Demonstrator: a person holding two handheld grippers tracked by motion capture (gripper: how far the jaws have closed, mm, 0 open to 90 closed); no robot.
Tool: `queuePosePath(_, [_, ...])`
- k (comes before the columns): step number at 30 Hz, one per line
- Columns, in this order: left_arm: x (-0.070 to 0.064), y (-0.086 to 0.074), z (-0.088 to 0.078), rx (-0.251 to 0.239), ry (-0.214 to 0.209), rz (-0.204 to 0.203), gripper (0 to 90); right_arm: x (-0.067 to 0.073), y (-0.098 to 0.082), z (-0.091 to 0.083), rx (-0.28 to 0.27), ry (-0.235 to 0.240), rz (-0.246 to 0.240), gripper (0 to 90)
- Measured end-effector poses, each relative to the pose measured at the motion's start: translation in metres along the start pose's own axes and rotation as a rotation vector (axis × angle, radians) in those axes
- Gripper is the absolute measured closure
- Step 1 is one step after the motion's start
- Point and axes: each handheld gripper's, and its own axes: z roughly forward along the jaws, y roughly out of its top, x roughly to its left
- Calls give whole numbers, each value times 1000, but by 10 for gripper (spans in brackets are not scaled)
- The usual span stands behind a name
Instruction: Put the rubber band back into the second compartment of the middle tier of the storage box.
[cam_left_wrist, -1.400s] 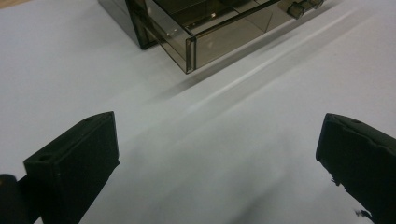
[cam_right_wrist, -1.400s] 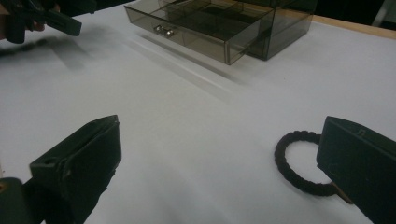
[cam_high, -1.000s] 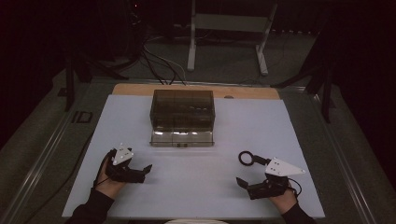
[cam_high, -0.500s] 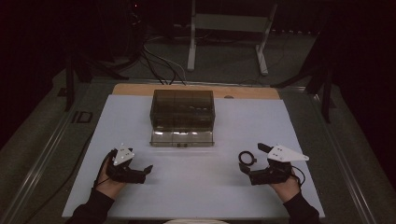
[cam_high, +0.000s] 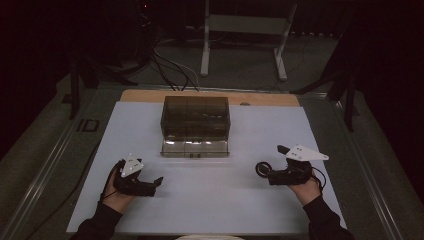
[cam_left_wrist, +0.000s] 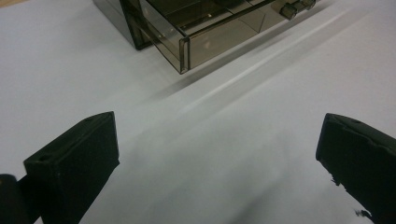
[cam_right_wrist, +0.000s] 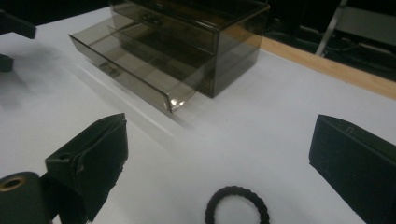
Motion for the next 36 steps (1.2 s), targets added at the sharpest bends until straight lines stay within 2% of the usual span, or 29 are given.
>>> queuePosePath(5, [0, 0, -1, -8, 2, -2, 7, -11, -4, 10, 42, -35, 12, 44])
queuePosePath(13, [0, 0, -1, -8, 3, 2, 7, -23, -15, 22, 88, -65, 41, 44])
queuePosePath(24, [1, -1, 0, 3, 4, 0, 7, -31, -31, 32, 167, -46, 59, 79])
queuePosePath(30, [1, -1, 0, 5, 1, 1, 7, -34, -37, 37, 207, -44, 82, 173])
queuePosePath(36, [1, -1, 1, 10, -1, 2, 7, -34, -42, 42, 244, -91, 85, 387])
